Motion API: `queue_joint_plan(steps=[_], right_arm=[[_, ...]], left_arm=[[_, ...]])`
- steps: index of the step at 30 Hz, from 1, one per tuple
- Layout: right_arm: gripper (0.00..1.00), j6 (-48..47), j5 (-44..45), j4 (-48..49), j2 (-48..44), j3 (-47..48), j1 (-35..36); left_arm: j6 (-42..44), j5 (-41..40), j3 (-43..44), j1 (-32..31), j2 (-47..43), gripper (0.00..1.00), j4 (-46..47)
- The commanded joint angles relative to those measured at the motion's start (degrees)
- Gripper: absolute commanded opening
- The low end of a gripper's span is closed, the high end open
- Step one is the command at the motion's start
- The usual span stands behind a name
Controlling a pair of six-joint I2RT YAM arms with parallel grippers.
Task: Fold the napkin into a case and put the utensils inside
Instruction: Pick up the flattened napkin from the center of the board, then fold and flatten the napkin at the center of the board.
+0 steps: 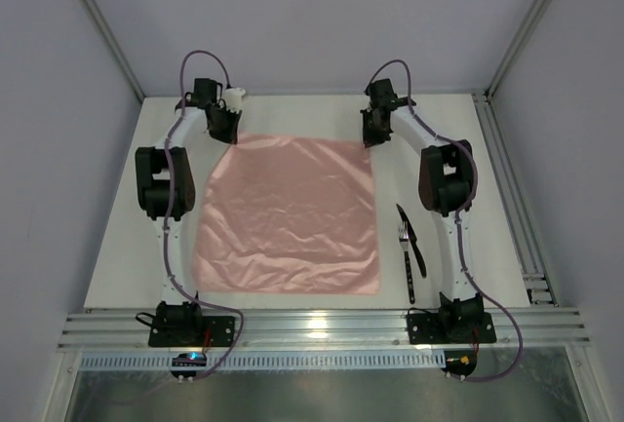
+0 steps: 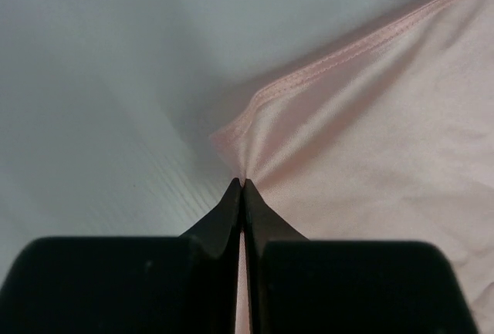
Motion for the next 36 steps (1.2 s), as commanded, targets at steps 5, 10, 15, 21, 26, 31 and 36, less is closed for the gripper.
queue_joint_plan(steps=[5, 10, 15, 21, 26, 31, 36], right_arm=[[0.04, -2.1, -0.7, 13.8, -20.6, -13.9, -0.1], [0.04, -2.7, -2.4, 11.4, -18.4, -4.6, -2.5], [0.04, -5.0, -4.0, 12.2, -20.6, -8.0, -2.8], [0.04, -10.2, -4.5, 28.0, -40.6, -36.4, 0.6], [0.04, -15.1, -0.6, 39.1, -55.2, -60.0, 8.9], [0.04, -8.7, 4.2, 39.6, -62.6, -76.4, 14.8], [0.04, -2.7, 5.6, 39.1, -62.7, -82.5, 17.3]], left_arm=[[3.1, 1.0, -1.2, 0.1, -11.6, 0.0, 4.1], [3.5, -1.4, 4.2, 0.1, -10.8, 0.0, 3.6], [3.5, 2.3, 5.4, 0.2, -13.0, 0.0, 3.7], [8.6, 9.4, -9.3, 0.2, -24.3, 0.02, 5.4], [16.6, 10.1, -30.1, 0.1, -35.2, 0.06, 9.3], [22.8, 12.2, -45.1, 0.1, -42.2, 0.12, 6.0], [31.4, 12.3, -51.8, 0.0, -47.7, 0.44, -6.3]])
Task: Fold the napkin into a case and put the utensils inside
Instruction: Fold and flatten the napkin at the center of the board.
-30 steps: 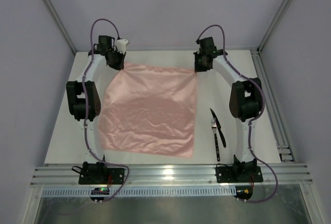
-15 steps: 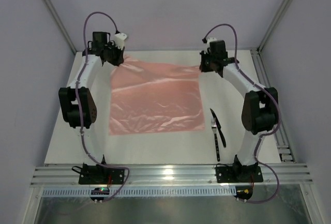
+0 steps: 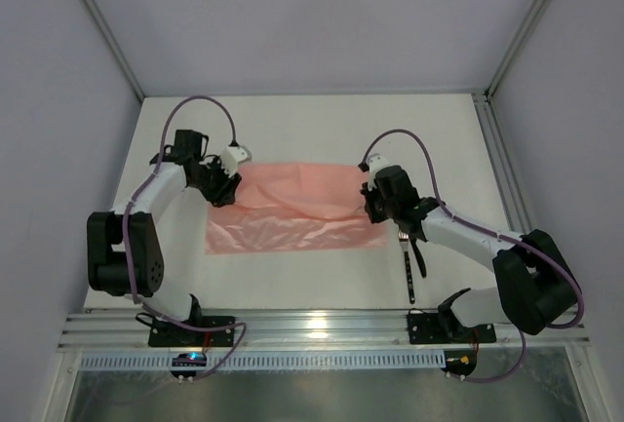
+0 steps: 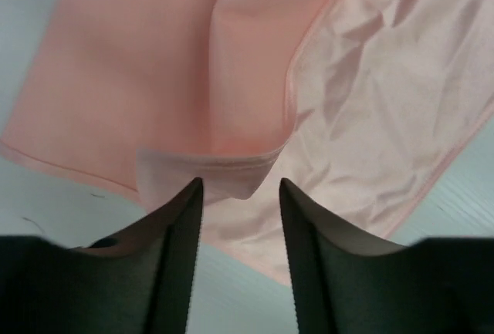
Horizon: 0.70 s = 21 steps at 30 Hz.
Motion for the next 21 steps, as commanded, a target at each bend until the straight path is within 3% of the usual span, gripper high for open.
queue_joint_plan(steps=[1, 4, 8, 12, 14, 18, 19, 21], right_arm=[[0.04, 5.0, 3.3, 3.9, -0.4, -2.6, 1.7], [0.04, 5.7, 2.9, 3.9, -0.6, -4.2, 1.9], [0.04, 5.5, 2.7, 5.8, -1.4, -5.0, 2.0], [0.04, 5.8, 2.0, 6.3, -1.6, -5.6, 2.0], [0.04, 6.3, 1.9, 6.8, -1.8, -5.8, 2.0], [0.04, 6.3, 1.1, 7.5, -1.8, -6.2, 2.0], [0.04, 6.1, 0.8, 7.5, -1.4, -6.2, 2.0], [0.04, 5.6, 0.1, 7.2, -1.0, -5.7, 2.0]], left_arm=[[10.5, 1.7, -2.3, 0.1, -5.4, 0.51, -10.0], [14.4, 0.7, -2.5, 0.1, -8.9, 0.66, -19.0], [15.2, 0.4, 1.3, 0.2, -13.0, 0.69, -24.6], [-11.8, -12.7, 3.5, -0.3, -12.9, 0.59, -7.8], [-13.9, -15.3, 4.4, -0.5, -9.2, 0.58, -7.0], [-6.5, -14.2, 2.9, -0.6, -6.8, 0.56, -12.8], [3.5, -13.1, -0.7, -0.6, -9.9, 0.57, -13.6], [13.8, -14.6, -5.6, -0.6, -14.4, 0.62, -10.3]])
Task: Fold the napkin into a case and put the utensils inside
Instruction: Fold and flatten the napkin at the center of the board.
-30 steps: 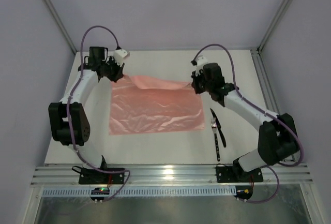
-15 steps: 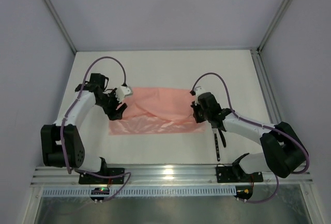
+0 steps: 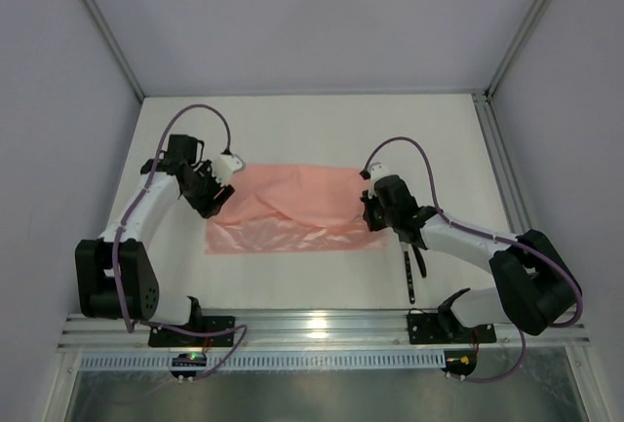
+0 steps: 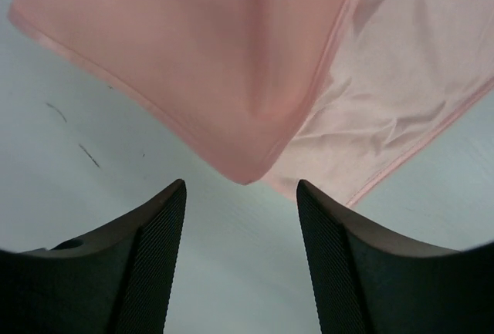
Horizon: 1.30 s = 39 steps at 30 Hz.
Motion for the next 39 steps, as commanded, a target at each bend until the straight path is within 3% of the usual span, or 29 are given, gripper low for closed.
queue_joint_plan(steps=[1, 4, 8, 12, 16, 19, 20, 24, 25, 30, 31, 32, 36, 39], right_arm=[[0.04, -0.2, -0.8, 2.6, -0.4, 0.7, 0.3], [0.04, -0.4, -1.3, 2.4, 0.4, 1.2, 0.3], [0.04, -0.3, -1.3, 2.7, 0.6, 1.4, 0.3], [0.04, -0.4, -1.3, 2.5, 1.2, 2.1, 0.3], [0.04, -1.3, -1.3, 1.1, 1.9, 3.6, 0.3], [0.04, -1.5, -1.3, 0.7, 1.8, 4.2, 0.3], [0.04, -1.5, -1.3, 0.7, 1.6, 4.3, 0.3], [0.04, -1.7, -1.2, 0.6, 1.3, 4.4, 0.3], [0.04, -1.8, -1.2, 0.6, 1.1, 4.5, 0.2], [0.04, -2.6, -1.0, -1.5, 0.6, 5.4, 0.0], [0.04, -2.7, -1.0, -1.6, 0.5, 5.6, -0.3], [0.04, -3.0, -1.1, -1.9, 0.4, 5.9, -0.3], [0.04, -3.9, -1.1, -4.5, -0.9, 7.9, -0.5], [0.04, -5.1, 0.5, -7.9, -3.8, 10.5, -1.1]], left_arm=[[22.1, -2.0, -8.1, -0.3, -8.1, 0.63, 1.8], [27.2, -0.7, -3.8, -0.3, -4.4, 0.65, -1.0], [39.7, -0.8, -5.0, -0.5, -2.4, 0.68, -2.1], [43.5, -5.3, -6.5, -0.8, 1.3, 0.69, 1.6], [43.8, -3.8, -7.7, -0.8, 2.5, 0.68, 3.0], [41.3, -2.7, -8.1, -0.9, 2.6, 0.58, 4.8], [40.9, -2.8, -8.5, -0.8, 2.4, 0.5, 5.8], [40.9, -4.1, -10.1, -0.8, 2.8, 0.41, 7.3], [40.5, -4.3, -10.5, -0.8, 3.2, 0.33, 7.5], [39.5, -4.3, -10.8, -0.8, 4.3, 0.17, 6.4], [39.1, -4.5, -10.9, -0.8, 4.4, 0.12, 6.5], [38.9, -4.5, -11.3, -0.8, 4.4, 0.0, 6.7], [32.9, -2.6, -9.3, -0.8, 2.8, 0.0, 8.5], [27.8, 3.3, -4.5, 0.2, 0.2, 0.0, 5.7]])
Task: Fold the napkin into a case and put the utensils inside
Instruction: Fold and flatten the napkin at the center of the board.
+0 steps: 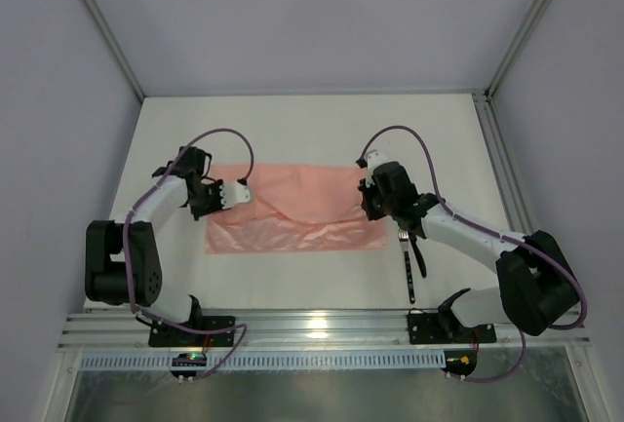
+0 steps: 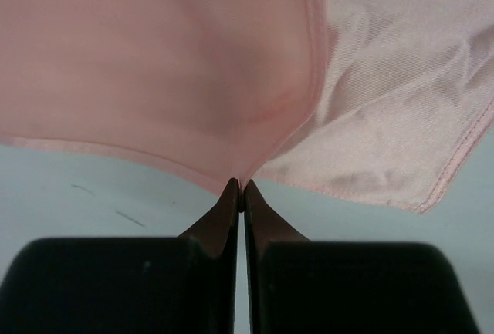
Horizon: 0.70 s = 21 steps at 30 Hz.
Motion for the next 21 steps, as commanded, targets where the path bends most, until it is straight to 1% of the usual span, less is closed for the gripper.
queue_joint_plan(steps=[1, 3, 6, 7, 9, 11, 12, 13, 14, 15, 16, 19, 21], right_arm=[[0.04, -2.3, 2.3, -3.2, -5.3, 5.1, -1.0], [0.04, -2.4, 2.7, -5.3, -7.7, 5.5, -1.8], [0.04, -2.2, 3.1, -8.1, -9.6, 4.8, -1.8], [0.04, -1.5, 4.7, -8.9, -10.0, 4.0, -1.8], [0.04, -0.7, 7.0, -11.5, -11.2, 3.0, -1.9], [0.04, 1.2, 11.5, -14.8, -13.1, 2.6, -1.8], [0.04, 2.6, 13.8, -16.5, -13.3, 3.0, -1.8], [0.04, 6.4, 15.8, -18.3, -13.1, 3.4, -1.9], [0.04, 8.1, 16.7, -21.8, -12.6, 3.8, -1.9], [0.04, 9.6, 16.0, -22.7, -12.0, 3.8, -1.8], [0.04, 10.7, 15.0, -22.9, -11.0, 2.6, -1.9], [0.04, 14.2, 13.7, -20.8, -9.5, -1.2, -1.8], [0.04, 15.5, 12.3, -20.2, -8.2, -2.4, -1.9]], left_arm=[[-7.0, 7.8, 6.7, 1.5, -4.4, 0.0, -1.6], [-8.2, 10.6, 9.6, 2.2, -5.5, 0.0, -4.1], [-7.5, 13.3, 10.2, 2.9, -7.3, 0.0, -8.7], [-6.8, 13.5, 9.9, 4.6, -7.9, 0.0, -10.3], [-4.9, 13.7, 9.1, 5.7, -9.0, 0.0, -11.3], [-2.8, 13.9, 8.4, 7.2, -10.3, 0.0, -13.3], [-1.8, 13.9, 7.9, 7.7, -10.5, 0.0, -14.3], [-0.5, 14.1, 7.3, 7.7, -10.7, 0.0, -15.6], [0.5, 14.5, 6.5, 7.7, -10.8, 0.0, -17.2], [1.3, 14.9, 5.2, 7.7, -11.2, 0.0, -17.4], [1.9, 15.5, 2.3, 7.7, -11.5, 0.0, -17.1], [1.6, 15.1, -3.2, 7.7, -12.9, 0.0, -13.2], [1.4, 14.3, -4.7, 7.8, -12.9, 0.0, -10.4]])
